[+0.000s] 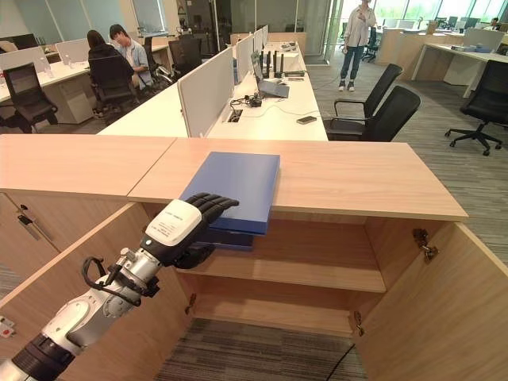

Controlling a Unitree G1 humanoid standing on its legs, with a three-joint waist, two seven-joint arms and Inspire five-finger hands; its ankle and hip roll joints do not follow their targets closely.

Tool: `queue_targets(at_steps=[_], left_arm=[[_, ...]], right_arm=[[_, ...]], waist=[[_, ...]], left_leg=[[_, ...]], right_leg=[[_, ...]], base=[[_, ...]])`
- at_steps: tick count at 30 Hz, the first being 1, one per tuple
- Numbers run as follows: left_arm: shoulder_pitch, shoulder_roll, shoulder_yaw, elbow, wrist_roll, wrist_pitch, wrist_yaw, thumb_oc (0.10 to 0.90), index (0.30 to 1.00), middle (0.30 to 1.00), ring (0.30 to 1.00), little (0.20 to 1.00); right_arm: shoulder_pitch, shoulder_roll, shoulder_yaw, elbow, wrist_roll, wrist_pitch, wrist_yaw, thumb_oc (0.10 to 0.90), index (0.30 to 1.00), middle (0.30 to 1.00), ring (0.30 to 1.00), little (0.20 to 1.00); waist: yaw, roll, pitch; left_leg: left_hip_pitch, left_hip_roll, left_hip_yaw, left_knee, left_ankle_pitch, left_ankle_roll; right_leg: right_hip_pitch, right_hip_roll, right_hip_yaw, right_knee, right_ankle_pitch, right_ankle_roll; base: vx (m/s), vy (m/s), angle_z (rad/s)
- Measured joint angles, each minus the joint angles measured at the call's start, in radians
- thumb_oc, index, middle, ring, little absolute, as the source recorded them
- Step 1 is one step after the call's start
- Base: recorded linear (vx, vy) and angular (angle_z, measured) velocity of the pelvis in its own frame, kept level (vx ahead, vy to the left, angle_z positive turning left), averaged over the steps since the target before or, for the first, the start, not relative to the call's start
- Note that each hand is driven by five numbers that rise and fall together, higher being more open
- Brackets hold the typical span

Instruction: Put the empty folder in the office cabinet

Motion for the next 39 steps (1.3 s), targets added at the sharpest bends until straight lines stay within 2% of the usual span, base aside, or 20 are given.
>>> queue_targets(at_steps=[3, 5, 10, 22, 25, 34, 35, 37, 39], left_arm=[[-0.022, -0.01, -0.018, 0.02, 0.029, 0.009, 0.025, 0.8, 0.9, 0.9, 0.9, 0.9], [-0.075, -0.025, -0.065, 0.065, 0.054, 0.025, 0.043, 0.8, 0.9, 0.9, 0.9, 0.9], [-0.09, -0.028, -0.109, 0.08, 0.123, 0.033, 0.047, 0.8, 0.9, 0.9, 0.9, 0.9], [-0.138, -0.071, -0.143, 0.201, 0.162, 0.074, 0.109, 0.8, 0.9, 0.9, 0.9, 0.9], [-0.183, -0.11, -0.166, 0.267, 0.194, 0.099, 0.129, 0.8, 0.9, 0.9, 0.9, 0.9], [-0.212, -0.12, -0.166, 0.336, 0.201, 0.147, 0.156, 0.8, 0.9, 0.9, 0.9, 0.9], [-0.223, -0.135, -0.166, 0.36, 0.201, 0.157, 0.16, 0.759, 0.839, 0.839, 0.839, 0.839], [-0.233, -0.154, -0.167, 0.403, 0.2, 0.172, 0.185, 0.4, 0.3, 0.3, 0.3, 0.3], [-0.255, -0.171, -0.168, 0.436, 0.2, 0.186, 0.215, 0.4, 0.3, 0.3, 0.3, 0.3]], right_arm=[[0.0, -0.001, 0.011, 0.0, 0.0, 0.001, -0.006, 0.8, 0.9, 0.9, 0.9, 0.9], [-0.005, 0.0, 0.014, 0.0, 0.0, 0.0, -0.012, 0.8, 0.9, 0.9, 0.9, 0.9], [-0.011, 0.0, 0.015, 0.001, 0.0, 0.001, -0.014, 0.8, 0.9, 0.9, 0.9, 0.9], [-0.015, 0.0, 0.033, 0.003, 0.0, 0.001, -0.021, 0.8, 0.9, 0.9, 0.9, 0.9], [-0.024, 0.0, 0.033, 0.003, 0.0, 0.001, -0.022, 0.8, 0.9, 0.9, 0.9, 0.9], [-0.025, 0.0, 0.033, 0.004, 0.0, 0.001, -0.023, 0.8, 0.9, 0.9, 0.9, 0.9], [-0.026, 0.0, 0.034, 0.004, 0.0, 0.001, -0.023, 0.8, 0.9, 0.9, 0.9, 0.9], [-0.028, 0.002, 0.036, 0.004, -0.001, 0.001, -0.023, 0.8, 0.9, 0.9, 0.9, 0.9], [-0.028, 0.002, 0.043, 0.005, -0.001, 0.001, -0.023, 0.8, 0.9, 0.9, 0.9, 0.9]], waist=[[-0.004, -0.001, -0.001], [-0.004, -0.001, -0.001], [-0.01, -0.001, -0.001], [-0.01, 0.0, -0.002], [-0.01, 0.001, -0.004], [-0.021, 0.002, -0.005], [-0.022, 0.001, -0.006], [-0.024, -0.001, -0.012], [-0.031, -0.005, -0.022]], left_leg=[[0.0, -0.001, 0.001, 0.0, 0.001, 0.003], [0.0, -0.001, 0.003, 0.0, 0.002, 0.004], [0.001, -0.001, 0.011, 0.0, 0.002, 0.005], [0.001, -0.001, 0.016, 0.0, 0.001, 0.005], [0.001, -0.002, 0.018, 0.0, 0.002, 0.006], [0.001, -0.002, 0.019, 0.0, 0.001, 0.006], [0.001, -0.002, 0.018, 0.0, 0.001, 0.006], [0.0, -0.002, 0.019, 0.0, 0.001, 0.006], [0.0, -0.002, 0.019, 0.0, 0.001, 0.007]], right_leg=[[0.0, 0.0, 0.001, 0.0, 0.0, 0.0], [0.001, -0.001, 0.002, 0.0, 0.001, 0.001], [0.002, -0.001, 0.005, 0.0, 0.002, 0.001], [-0.004, -0.001, 0.008, 0.0, 0.001, -0.001], [-0.004, -0.002, 0.009, 0.0, 0.005, 0.005], [-0.005, -0.002, 0.011, 0.0, 0.005, 0.005], [-0.004, -0.002, 0.01, 0.0, 0.005, 0.005], [-0.005, -0.002, 0.011, 0.0, 0.005, 0.005], [-0.006, -0.002, 0.011, 0.0, 0.005, 0.004]], base=[[0.0, 0.0, 0.0], [0.0, 0.001, -0.02], [0.0, 0.003, -0.05], [0.0, 0.0, -0.01], [0.0, 0.0, 0.0], [0.0, 0.0, 0.0], [0.0, 0.0, 0.0], [0.0, 0.0, 0.0], [0.0, 0.0, 0.0]])
